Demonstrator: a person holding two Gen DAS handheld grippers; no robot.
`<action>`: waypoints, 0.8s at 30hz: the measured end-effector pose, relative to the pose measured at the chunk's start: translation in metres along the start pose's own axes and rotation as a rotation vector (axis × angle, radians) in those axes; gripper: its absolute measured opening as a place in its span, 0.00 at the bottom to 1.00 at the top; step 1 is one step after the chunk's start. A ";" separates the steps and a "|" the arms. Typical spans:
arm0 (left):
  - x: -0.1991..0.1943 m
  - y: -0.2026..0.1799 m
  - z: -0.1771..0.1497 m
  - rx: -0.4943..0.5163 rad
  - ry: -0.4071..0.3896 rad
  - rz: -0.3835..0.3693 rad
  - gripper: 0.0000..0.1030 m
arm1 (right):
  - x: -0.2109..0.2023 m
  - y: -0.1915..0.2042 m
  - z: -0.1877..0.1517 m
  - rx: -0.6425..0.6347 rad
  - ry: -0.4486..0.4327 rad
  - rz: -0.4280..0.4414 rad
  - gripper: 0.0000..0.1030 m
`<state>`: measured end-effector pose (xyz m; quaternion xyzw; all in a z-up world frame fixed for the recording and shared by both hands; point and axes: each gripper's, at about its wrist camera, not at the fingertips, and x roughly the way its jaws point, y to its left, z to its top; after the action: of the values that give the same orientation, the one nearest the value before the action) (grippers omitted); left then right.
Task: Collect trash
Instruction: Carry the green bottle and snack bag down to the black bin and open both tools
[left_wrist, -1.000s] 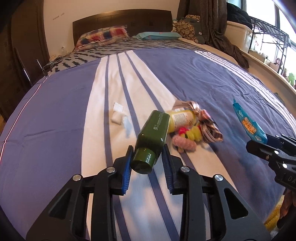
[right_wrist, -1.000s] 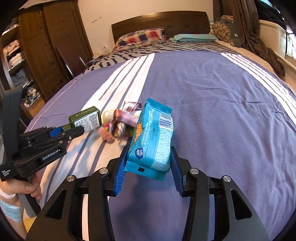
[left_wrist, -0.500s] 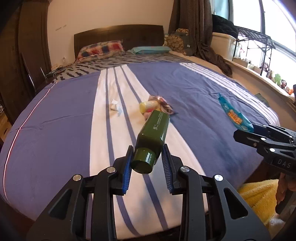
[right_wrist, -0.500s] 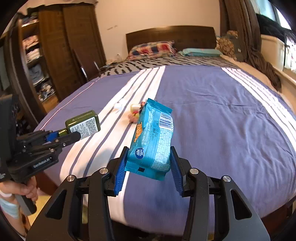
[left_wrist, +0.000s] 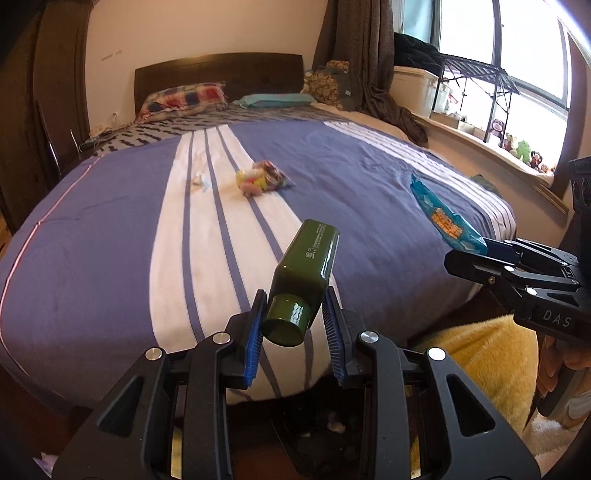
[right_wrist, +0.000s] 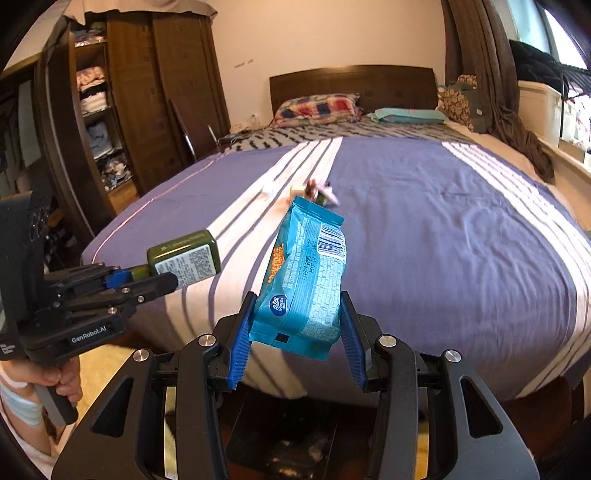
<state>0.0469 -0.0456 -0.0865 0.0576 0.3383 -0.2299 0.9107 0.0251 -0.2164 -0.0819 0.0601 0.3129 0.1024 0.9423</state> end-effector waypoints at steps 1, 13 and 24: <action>0.000 -0.002 -0.007 -0.001 0.011 -0.002 0.28 | 0.000 0.002 -0.007 -0.002 0.014 0.003 0.43; 0.038 0.001 -0.089 -0.068 0.212 -0.029 0.28 | 0.042 0.005 -0.086 0.045 0.252 0.033 0.43; 0.109 0.005 -0.146 -0.120 0.433 -0.041 0.28 | 0.103 -0.009 -0.149 0.121 0.496 0.020 0.43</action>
<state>0.0352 -0.0449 -0.2686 0.0445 0.5399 -0.2099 0.8139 0.0175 -0.1942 -0.2614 0.0926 0.5393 0.1042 0.8305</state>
